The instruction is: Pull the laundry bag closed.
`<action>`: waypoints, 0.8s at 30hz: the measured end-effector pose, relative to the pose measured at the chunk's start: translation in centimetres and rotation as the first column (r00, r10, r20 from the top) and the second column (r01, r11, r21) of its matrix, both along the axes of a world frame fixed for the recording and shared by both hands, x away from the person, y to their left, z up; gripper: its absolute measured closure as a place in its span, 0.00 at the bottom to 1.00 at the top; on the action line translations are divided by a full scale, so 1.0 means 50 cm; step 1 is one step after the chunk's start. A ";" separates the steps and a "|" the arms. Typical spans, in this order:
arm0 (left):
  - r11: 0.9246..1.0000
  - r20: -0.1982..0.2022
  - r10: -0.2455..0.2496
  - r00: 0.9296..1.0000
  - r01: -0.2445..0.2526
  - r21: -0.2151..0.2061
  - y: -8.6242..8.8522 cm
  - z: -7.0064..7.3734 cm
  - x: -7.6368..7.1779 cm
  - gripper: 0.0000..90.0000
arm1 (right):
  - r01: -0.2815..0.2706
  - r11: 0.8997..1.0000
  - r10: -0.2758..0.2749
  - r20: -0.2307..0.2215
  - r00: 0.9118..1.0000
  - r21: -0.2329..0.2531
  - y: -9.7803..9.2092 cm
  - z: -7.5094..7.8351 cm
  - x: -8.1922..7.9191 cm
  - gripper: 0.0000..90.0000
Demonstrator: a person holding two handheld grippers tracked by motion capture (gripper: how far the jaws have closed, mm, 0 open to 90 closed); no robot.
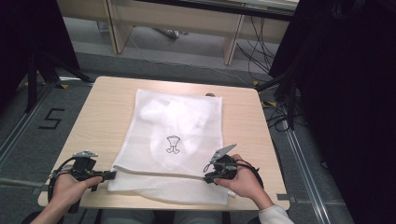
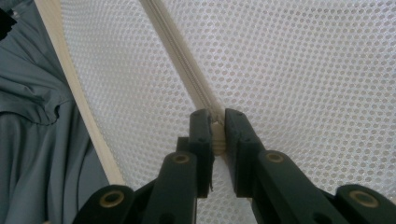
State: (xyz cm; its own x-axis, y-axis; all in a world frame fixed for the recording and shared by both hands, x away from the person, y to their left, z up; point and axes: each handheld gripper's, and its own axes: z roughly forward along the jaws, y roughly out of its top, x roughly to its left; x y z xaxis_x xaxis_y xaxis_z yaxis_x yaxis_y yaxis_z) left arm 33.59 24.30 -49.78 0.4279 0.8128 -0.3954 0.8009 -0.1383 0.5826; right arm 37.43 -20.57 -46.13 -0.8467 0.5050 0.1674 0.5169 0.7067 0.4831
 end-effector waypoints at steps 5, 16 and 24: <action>1.000 -0.001 -0.005 1.000 0.005 0.001 0.001 0.001 0.000 0.96 | 0.013 1.000 -0.013 -0.007 1.000 -0.008 -0.006 0.002 -0.003 0.92; 1.000 -0.006 -0.020 1.000 0.020 0.009 0.004 0.002 0.000 0.96 | 0.031 0.999 -0.031 -0.010 0.999 -0.010 -0.021 -0.002 -0.006 0.92; 1.000 -0.007 -0.014 1.000 0.014 0.009 0.004 0.002 0.000 0.96 | 0.033 0.999 -0.033 -0.002 0.999 -0.018 -0.032 -0.003 -0.006 0.92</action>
